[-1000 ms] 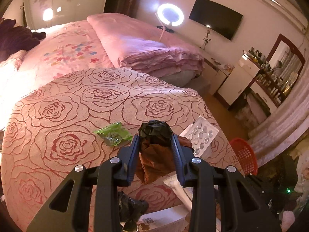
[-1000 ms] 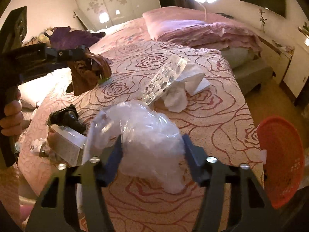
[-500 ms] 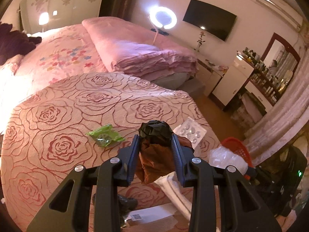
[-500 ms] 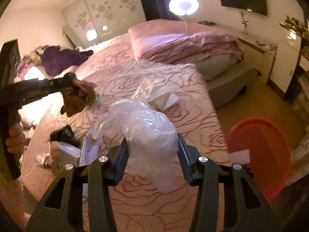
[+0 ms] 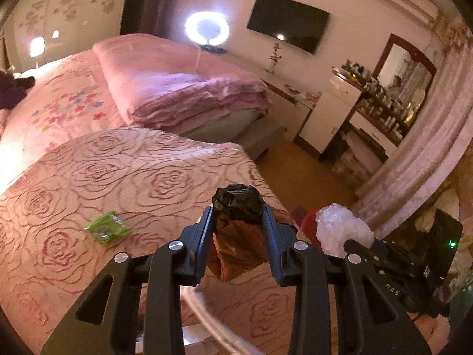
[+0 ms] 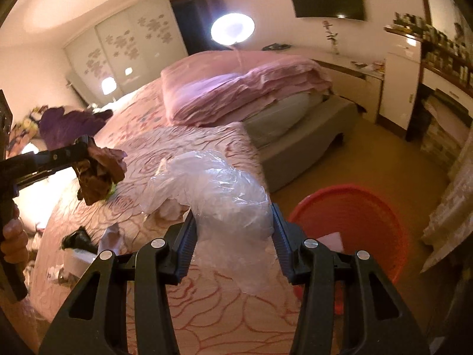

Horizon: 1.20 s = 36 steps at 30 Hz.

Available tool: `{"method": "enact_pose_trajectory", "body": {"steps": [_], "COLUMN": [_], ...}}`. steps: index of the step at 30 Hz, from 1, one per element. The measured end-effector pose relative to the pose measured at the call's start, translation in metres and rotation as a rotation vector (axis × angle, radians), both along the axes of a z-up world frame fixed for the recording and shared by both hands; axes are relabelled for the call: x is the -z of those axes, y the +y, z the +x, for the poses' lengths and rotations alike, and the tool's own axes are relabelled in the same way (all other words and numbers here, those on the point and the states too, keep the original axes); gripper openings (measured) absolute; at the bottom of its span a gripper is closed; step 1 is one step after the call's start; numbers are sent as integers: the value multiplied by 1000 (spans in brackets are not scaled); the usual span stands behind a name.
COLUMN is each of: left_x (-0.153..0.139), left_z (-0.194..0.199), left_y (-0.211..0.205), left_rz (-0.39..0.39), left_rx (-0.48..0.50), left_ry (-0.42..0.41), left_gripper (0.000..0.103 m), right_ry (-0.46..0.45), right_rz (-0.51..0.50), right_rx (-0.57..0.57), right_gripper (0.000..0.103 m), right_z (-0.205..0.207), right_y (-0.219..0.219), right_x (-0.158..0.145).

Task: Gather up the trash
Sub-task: 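Carry both items over the red wastebasket and open both tools to drop them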

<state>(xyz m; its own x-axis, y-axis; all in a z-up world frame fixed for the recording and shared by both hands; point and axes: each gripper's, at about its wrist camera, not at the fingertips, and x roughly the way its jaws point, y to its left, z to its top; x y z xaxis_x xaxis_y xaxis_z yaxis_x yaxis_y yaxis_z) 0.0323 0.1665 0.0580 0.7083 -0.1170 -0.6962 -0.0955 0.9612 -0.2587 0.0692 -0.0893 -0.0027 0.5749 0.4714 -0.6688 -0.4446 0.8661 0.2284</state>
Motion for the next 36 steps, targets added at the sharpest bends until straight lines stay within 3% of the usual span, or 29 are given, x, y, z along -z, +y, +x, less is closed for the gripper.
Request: {"method": "enact_pose_trajectory", "body": {"steps": [5, 17, 36], "left_x": [5, 17, 80], "left_z": [21, 61, 120], "left_y": [-21, -90, -178], "left_rz": [-29, -17, 20], "left_rx": [42, 192, 341], "left_ry": [32, 87, 245], "left_gripper": [31, 32, 32], "right_ry": [-4, 19, 109], "right_rz": [9, 18, -24], "right_rx": [53, 199, 344], "right_gripper": [46, 46, 47], "right_z": [4, 18, 42], "right_y": [-22, -76, -125], "right_x": [-2, 6, 49]}}
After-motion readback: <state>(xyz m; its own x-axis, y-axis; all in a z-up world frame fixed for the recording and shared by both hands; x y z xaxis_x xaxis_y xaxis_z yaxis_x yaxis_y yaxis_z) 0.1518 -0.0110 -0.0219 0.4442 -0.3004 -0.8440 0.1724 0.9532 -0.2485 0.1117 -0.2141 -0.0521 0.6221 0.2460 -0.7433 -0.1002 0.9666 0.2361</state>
